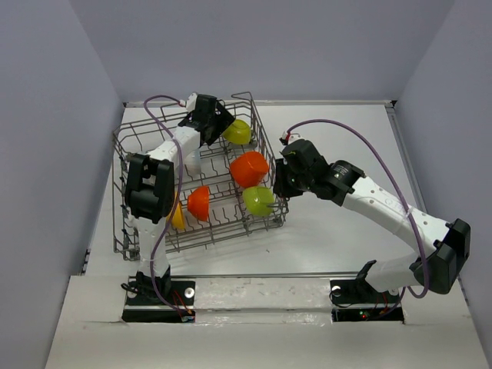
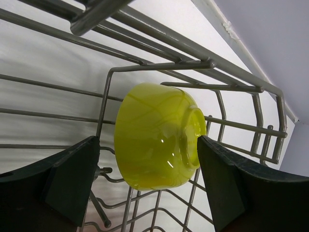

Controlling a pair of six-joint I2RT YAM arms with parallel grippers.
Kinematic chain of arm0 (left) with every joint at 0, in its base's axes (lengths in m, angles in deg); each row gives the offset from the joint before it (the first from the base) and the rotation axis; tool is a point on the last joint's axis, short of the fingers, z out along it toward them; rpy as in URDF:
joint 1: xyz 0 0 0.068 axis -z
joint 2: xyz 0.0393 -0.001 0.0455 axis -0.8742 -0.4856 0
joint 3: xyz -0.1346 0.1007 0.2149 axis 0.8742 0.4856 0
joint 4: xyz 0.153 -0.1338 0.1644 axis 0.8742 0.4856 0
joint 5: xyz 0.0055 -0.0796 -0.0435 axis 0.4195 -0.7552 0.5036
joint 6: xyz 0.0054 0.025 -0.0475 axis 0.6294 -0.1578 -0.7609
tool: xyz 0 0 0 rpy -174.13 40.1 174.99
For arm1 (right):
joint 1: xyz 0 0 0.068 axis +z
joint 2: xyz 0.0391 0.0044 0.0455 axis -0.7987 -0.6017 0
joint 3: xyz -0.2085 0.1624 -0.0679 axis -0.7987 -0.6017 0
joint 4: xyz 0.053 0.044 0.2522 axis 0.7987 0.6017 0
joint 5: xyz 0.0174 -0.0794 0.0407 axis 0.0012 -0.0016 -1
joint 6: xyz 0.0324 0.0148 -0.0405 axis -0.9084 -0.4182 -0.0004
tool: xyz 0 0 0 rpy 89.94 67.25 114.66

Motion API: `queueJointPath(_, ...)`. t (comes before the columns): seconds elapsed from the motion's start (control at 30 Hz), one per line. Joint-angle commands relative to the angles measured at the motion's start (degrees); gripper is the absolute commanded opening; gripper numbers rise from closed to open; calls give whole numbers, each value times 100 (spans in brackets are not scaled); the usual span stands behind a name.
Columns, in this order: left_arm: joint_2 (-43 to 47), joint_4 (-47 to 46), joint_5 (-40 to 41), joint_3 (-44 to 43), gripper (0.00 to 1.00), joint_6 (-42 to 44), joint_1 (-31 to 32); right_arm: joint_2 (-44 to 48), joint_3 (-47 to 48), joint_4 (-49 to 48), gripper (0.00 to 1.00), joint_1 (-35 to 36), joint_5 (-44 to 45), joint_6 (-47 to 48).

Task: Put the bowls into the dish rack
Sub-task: Place the upside down bowl on the dish rack.

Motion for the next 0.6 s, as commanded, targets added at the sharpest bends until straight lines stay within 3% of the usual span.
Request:
queueJointPath(0.0, -191, -170, -182, -158, 90, 49, 173, 281, -23, -298, 25, 66, -265, -131)
queueJointPath(0.57, -322, -284, -964, -193, 88, 727, 191, 202, 56, -315, 11, 66, -529, -131)
